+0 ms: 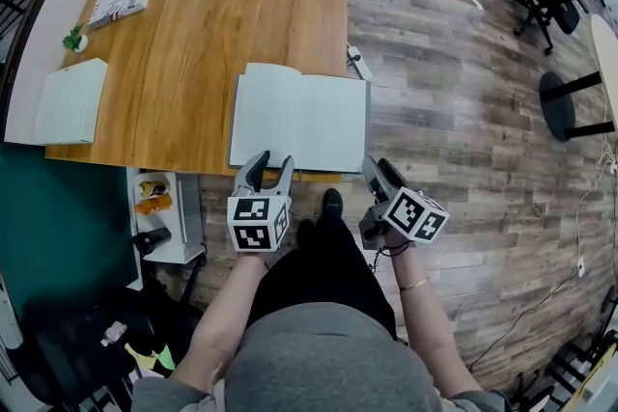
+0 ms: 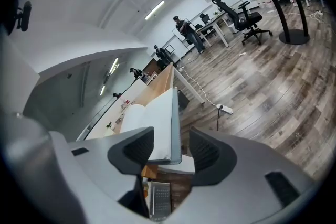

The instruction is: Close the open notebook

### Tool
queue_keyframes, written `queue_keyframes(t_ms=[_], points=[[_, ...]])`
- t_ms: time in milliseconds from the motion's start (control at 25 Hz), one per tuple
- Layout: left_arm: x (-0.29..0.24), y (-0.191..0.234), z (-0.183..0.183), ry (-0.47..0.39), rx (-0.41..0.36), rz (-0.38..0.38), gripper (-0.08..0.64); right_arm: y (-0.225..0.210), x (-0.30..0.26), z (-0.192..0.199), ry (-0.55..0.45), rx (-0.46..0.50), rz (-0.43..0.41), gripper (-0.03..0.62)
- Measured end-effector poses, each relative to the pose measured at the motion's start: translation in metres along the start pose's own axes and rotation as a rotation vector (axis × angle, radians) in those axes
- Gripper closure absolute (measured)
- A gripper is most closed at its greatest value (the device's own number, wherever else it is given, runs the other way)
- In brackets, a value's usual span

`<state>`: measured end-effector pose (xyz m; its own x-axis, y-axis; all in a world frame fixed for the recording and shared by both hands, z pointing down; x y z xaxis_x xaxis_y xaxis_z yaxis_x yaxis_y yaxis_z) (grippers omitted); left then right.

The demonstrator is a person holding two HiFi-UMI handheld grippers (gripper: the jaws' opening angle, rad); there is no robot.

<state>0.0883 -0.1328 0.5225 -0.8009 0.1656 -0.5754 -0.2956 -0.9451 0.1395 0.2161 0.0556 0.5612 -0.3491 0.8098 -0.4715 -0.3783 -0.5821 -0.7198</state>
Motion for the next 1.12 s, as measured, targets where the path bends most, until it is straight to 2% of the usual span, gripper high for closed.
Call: queue_keyframes(t_ms=[720,1120], points=[[-0.004,0.008,0.012,0.041,0.07,-0.037,0.374,0.001,-0.026,0.014,0.138,-0.112,-0.165,0.359],[-0.008,0.007,0.014,0.046,0.086,-0.06,0.374,0.004,-0.029,0.012,0.188,-0.101,-0.205,0.408]])
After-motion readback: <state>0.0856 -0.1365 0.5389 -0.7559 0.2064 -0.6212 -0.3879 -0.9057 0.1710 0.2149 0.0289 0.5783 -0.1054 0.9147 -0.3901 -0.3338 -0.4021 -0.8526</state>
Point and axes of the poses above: the fingertips, and each gripper's own axes: x backward along the fingers, y to its left, z out of its underside, the point moved 3 cm from there along x, backward along the fingers, and after that the axes turned 2 degrees about -x, right-handed, at the moved point
